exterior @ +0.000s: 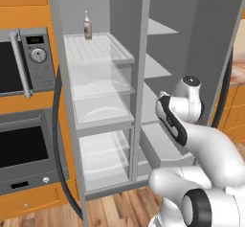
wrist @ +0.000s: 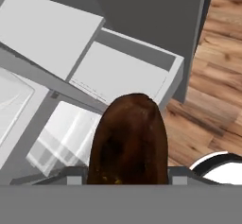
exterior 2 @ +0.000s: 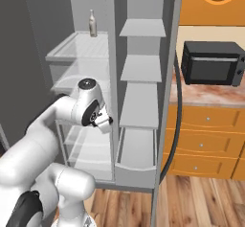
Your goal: Take the sweet potato and squash from the fridge shelf and place them in the freezer drawer to begin freezing them.
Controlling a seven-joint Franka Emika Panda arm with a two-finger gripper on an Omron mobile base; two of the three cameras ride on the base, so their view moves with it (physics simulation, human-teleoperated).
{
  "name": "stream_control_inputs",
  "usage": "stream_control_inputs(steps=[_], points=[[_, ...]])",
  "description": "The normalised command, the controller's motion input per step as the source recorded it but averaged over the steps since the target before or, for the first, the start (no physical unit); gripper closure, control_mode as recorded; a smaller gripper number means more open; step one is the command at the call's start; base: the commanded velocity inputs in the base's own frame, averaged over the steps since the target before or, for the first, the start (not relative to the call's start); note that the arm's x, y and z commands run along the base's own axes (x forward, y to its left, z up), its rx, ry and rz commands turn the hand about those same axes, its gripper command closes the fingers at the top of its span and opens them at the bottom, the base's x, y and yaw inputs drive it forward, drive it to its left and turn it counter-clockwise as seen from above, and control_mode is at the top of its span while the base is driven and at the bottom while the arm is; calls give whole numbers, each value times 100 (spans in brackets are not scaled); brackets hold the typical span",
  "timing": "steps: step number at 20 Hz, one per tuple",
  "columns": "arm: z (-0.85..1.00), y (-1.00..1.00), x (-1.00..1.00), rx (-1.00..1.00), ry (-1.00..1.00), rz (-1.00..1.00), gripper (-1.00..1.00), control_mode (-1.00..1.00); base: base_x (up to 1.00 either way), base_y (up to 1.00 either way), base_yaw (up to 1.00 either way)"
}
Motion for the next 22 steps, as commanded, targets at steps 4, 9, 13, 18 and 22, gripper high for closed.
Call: stream_control_inputs(steps=[4,9,13,18,22], points=[[-76,-52,0,6,11,-1,100,-100,0,0,0],[-64,-12,11,5,8,0,100,-100,0,0,0],[-48,-10,23,7,7,0,100,-100,0,0,0],[-54,-20,25,6,11,0,100,-100,0,0,0],[-48,-21,38,1,13,0,100,-100,0,0,0]])
